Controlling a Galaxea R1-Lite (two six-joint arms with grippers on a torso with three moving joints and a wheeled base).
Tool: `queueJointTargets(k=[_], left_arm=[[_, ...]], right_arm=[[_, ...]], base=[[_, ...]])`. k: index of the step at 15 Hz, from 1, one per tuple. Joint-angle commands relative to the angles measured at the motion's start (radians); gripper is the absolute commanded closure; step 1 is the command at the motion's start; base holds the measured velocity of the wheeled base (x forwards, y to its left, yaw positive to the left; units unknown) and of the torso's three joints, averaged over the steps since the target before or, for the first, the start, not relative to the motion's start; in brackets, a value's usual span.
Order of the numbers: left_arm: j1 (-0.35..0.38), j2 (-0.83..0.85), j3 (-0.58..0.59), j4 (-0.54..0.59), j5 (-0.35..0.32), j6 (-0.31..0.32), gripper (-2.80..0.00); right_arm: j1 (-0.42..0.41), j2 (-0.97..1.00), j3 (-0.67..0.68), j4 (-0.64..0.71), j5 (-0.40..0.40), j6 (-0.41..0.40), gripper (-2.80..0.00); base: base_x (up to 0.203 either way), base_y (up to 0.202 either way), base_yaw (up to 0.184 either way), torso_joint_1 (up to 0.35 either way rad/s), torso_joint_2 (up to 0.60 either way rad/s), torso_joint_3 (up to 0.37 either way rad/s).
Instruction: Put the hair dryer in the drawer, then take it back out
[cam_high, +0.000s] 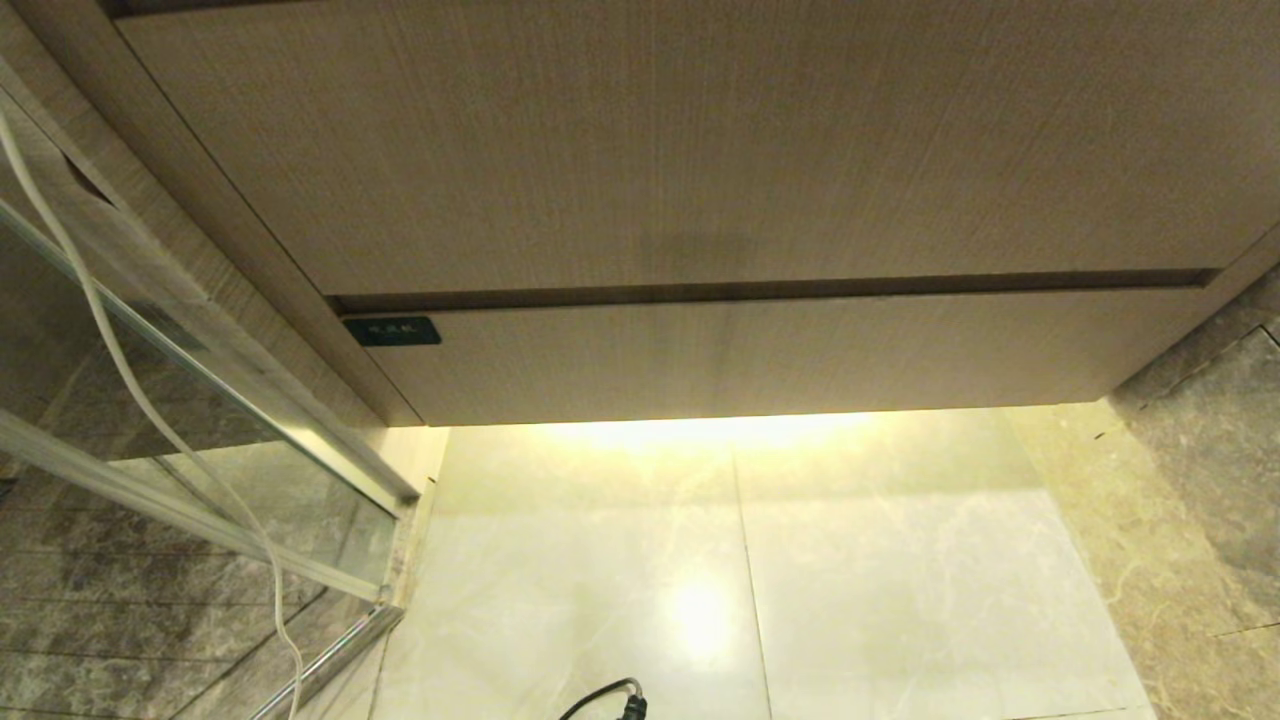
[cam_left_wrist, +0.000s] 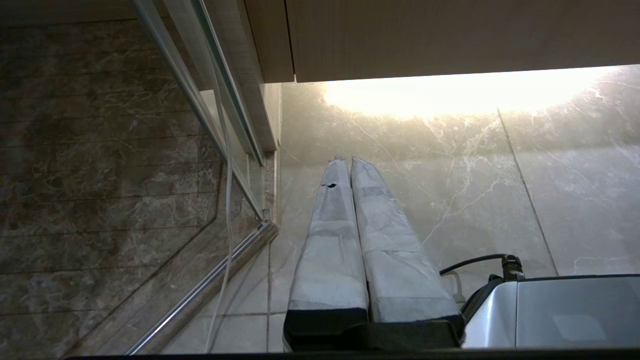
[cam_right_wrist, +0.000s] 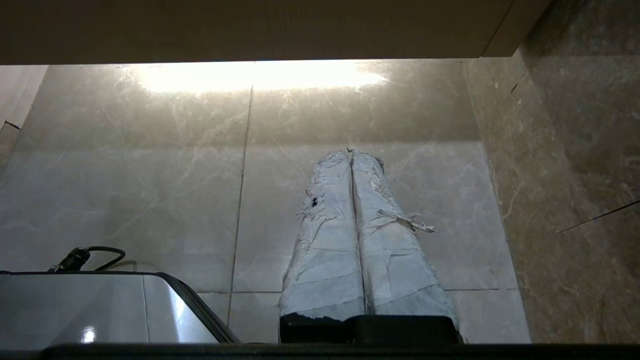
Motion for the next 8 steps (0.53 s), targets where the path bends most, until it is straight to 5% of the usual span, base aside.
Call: queueJointTargets(k=[1,8], left_arm=[[0.000,0.001,0.002,0.000,0.000,0.000,0.00],[0.000,0.001,0.002,0.000,0.000,0.000,0.00]], right_arm=[[0.000,0.001,0.002,0.002,-0.001,-0.007,0.00],[0.000,0.001,0.002,-0.001,-0.003,0.013,0.00]], base=[[0.000,0.000,0.000,0.000,0.00,0.000],[0.000,0.000,0.000,0.000,0.00,0.000]])
